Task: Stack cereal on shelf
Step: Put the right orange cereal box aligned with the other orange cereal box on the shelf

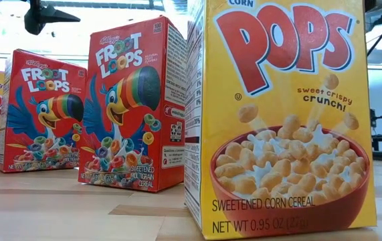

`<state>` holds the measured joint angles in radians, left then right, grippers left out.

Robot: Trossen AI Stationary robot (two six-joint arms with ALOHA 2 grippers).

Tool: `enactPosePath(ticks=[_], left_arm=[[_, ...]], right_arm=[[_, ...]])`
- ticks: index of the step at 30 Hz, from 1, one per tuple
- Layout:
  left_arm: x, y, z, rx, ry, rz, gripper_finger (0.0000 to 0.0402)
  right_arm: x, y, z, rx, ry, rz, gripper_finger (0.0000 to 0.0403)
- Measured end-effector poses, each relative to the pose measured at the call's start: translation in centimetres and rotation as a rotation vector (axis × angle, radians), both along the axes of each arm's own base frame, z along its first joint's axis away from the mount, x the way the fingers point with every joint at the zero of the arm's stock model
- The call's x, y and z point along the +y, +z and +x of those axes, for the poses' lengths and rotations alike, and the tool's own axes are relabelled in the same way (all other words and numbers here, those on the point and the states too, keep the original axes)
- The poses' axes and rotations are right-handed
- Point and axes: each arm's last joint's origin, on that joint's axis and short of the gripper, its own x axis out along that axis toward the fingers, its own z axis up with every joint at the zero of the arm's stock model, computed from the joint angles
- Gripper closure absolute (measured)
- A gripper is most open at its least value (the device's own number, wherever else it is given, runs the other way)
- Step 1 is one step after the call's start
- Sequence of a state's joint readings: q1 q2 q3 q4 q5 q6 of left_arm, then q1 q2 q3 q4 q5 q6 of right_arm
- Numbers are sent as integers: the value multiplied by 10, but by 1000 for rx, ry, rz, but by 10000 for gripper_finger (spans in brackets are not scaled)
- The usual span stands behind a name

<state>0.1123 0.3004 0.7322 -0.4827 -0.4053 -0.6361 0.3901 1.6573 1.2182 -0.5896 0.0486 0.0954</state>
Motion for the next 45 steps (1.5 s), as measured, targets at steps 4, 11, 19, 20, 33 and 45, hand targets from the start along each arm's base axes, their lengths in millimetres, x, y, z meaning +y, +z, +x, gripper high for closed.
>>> enactPosePath(ticks=[4, 11, 19, 20, 33, 45], left_arm=[[0, 0, 0, 0, 0, 0, 101], [0, 0, 0, -1, 0, 0, 101], [0, 0, 0, -1, 2, 0, 101], [0, 0, 0, -2, 1, 0, 101], [0, 0, 0, -2, 2, 0, 101], [0, 0, 0, -2, 4, 0, 101]], right_arm=[[0, 0, 0, 0, -1, 0, 135], [0, 0, 0, 1, -8, 4, 161], [0, 0, 0, 2, -9, 5, 198], [0, 0, 0, 2, -8, 6, 201], [-21, 65, 14, -23, -80, 13, 192], [-97, 163, 28, -257, -367, 81, 199]])
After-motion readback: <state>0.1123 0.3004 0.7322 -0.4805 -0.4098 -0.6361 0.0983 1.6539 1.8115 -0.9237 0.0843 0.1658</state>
